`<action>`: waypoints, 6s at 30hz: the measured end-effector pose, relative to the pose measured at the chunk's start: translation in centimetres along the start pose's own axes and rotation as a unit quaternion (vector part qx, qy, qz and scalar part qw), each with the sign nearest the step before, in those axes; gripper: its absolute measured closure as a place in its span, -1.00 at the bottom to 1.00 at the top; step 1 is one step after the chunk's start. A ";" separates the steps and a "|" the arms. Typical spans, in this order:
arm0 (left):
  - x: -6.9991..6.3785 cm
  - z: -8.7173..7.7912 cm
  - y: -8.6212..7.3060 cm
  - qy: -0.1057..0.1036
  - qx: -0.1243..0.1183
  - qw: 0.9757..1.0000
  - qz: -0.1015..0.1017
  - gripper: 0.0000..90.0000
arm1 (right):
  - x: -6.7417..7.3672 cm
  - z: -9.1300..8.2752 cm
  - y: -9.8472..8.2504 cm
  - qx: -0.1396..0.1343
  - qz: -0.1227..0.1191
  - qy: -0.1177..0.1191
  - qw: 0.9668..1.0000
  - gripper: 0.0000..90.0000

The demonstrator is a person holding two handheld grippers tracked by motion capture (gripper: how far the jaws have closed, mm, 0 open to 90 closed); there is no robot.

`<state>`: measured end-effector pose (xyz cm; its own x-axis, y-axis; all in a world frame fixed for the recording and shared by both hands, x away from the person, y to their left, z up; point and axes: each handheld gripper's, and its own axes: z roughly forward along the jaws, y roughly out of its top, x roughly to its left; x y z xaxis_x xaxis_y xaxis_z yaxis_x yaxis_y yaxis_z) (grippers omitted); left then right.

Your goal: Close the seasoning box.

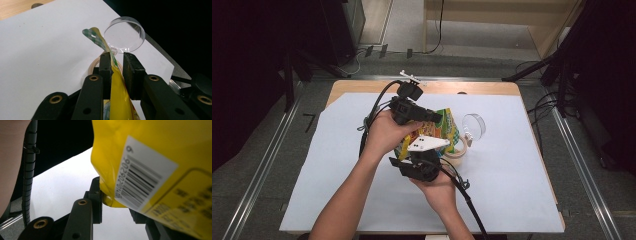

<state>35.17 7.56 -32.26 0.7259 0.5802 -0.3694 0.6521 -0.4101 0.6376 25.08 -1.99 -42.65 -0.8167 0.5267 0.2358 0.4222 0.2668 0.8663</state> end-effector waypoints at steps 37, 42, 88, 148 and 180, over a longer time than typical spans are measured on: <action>0.0 0.0 0.0 -0.002 0.001 1.000 -0.001 0.73 | 0.0 0.0 -0.1 0.001 -0.002 -0.002 1.000 0.53; 0.0 0.0 0.0 -0.002 0.000 1.000 0.000 0.73 | 0.0 0.0 -0.1 0.000 -0.002 -0.002 1.000 0.54; -0.8 -0.2 0.0 0.005 -0.005 1.000 0.011 0.73 | 0.2 0.0 0.0 -0.007 -0.001 -0.003 1.000 0.54; -1.0 -0.3 0.0 -0.003 -0.002 1.000 0.011 0.74 | -0.1 0.2 -0.1 -0.006 0.006 -0.003 1.000 0.56; -1.4 -0.3 -0.1 0.001 -0.003 1.000 0.018 0.74 | 0.0 0.2 -0.1 -0.011 0.007 -0.001 1.000 0.56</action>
<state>34.00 7.00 -31.53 0.7491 0.5656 -0.3448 0.6237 -0.4268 0.6549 25.10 -1.86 -42.81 -0.8100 0.5323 0.2460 0.4245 0.2428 0.8723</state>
